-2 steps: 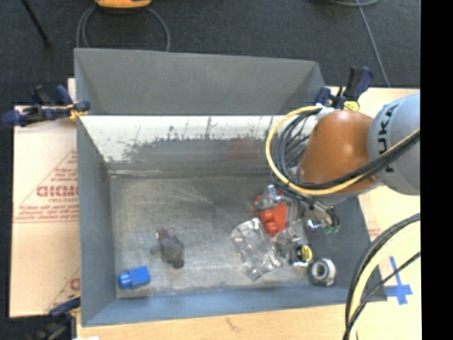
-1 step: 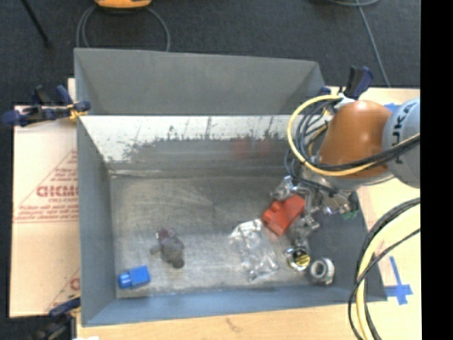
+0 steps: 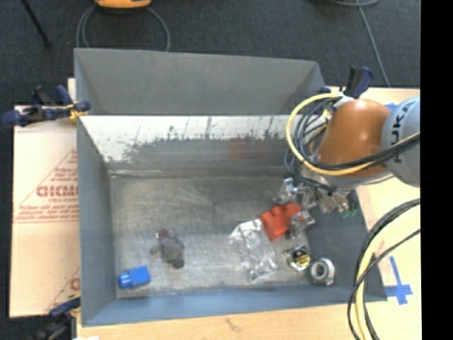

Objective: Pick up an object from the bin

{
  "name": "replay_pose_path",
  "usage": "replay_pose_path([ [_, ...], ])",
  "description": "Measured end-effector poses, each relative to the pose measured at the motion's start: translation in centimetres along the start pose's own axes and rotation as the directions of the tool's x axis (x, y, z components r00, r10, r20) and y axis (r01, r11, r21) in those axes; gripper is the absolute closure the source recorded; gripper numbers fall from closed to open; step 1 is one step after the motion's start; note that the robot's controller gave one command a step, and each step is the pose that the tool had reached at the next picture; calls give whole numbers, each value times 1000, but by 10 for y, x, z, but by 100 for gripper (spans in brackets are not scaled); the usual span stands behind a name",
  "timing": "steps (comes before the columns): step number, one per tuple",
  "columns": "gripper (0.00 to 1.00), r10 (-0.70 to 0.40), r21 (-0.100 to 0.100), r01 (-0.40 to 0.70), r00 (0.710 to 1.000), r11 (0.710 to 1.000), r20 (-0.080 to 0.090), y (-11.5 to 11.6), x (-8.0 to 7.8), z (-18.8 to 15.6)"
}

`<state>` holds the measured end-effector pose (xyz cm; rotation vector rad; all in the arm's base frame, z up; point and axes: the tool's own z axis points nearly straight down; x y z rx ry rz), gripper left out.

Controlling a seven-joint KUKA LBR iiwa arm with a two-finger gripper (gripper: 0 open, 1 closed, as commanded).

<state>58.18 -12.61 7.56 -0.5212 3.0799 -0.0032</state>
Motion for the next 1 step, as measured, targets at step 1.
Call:
replay_pose_path([
  [1, 100, -14, 3, 14, 1000, 1000, -5, -5, -19, -174],
])
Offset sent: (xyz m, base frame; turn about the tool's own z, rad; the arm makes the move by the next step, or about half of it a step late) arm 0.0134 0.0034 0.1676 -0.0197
